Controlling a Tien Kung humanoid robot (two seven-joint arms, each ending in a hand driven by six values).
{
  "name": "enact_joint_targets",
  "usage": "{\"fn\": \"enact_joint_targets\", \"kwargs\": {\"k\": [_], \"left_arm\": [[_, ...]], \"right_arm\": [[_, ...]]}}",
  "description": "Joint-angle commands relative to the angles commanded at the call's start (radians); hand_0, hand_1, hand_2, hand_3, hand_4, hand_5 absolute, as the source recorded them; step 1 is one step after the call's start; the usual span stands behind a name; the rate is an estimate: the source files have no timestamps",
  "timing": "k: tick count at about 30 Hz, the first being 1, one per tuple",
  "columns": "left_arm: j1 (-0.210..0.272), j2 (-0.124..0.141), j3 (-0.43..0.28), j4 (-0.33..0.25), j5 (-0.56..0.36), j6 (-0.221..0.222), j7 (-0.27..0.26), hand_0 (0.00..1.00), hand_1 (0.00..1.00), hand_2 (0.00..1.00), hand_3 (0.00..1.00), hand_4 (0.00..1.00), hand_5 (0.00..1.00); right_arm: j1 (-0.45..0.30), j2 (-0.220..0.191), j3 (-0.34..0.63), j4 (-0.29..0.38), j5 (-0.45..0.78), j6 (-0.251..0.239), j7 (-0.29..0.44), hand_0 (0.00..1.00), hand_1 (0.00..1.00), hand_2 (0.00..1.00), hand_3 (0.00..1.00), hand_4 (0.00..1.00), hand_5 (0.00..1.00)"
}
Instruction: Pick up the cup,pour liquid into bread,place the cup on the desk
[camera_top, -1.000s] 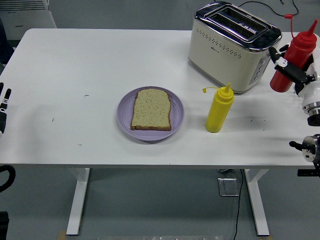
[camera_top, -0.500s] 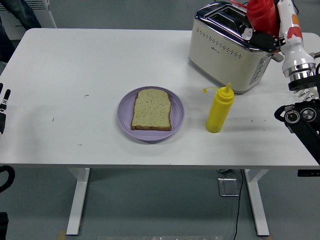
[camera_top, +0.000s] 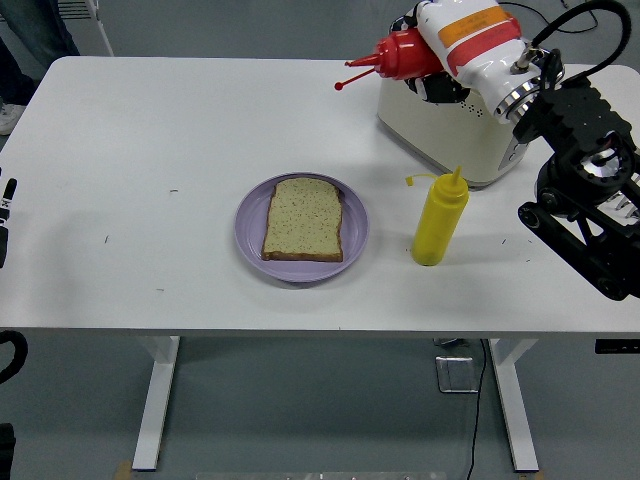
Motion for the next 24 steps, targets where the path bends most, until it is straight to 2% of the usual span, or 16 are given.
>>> {"fn": "enact_joint_targets", "kwargs": {"k": [3, 10, 13, 18, 24], "left_arm": [[0.000, 0.000, 0.000, 0.000, 0.000, 0.000, 0.000, 0.810, 0.796, 0.820, 0.736, 0.620, 0.998], [0.002, 0.000, -0.004, 0.000, 0.000, 0.001, 0.000, 0.811, 0.796, 0.820, 0.736, 0.619, 0.998], [0.002, 0.000, -0.004, 0.000, 0.000, 0.001, 0.000, 0.811, 0.796, 0.820, 0.736, 0.619, 0.998], [-0.001, 0.000, 0.000, 0.001, -0.001, 0.000, 0.000, 0.810, 0.796, 0.819, 0.735, 0.619, 0.998], [0.000, 0.000, -0.003, 0.000, -0.001, 0.001, 0.000, 0.811, 0.795, 0.819, 0.735, 0.619, 0.998]], "right_arm": [[0.013, -0.006, -0.034, -0.006, 0.000, 0.003, -0.002, 0.098, 0.185, 0.322, 0.373, 0.737, 0.104], [0.022, -0.026, 0.057, -0.001, 0.000, 0.011, -0.007, 0.099, 0.182, 0.320, 0.372, 0.735, 0.112], [0.035, -0.022, 0.026, 0.003, 0.000, 0.009, -0.005, 0.099, 0.182, 0.320, 0.372, 0.735, 0.112], [0.043, -0.007, -0.093, -0.008, 0.000, 0.015, 0.009, 0.099, 0.180, 0.320, 0.373, 0.731, 0.114], [0.024, -0.013, 0.046, -0.009, 0.000, 0.019, -0.004, 0.103, 0.189, 0.325, 0.378, 0.701, 0.089]]}}
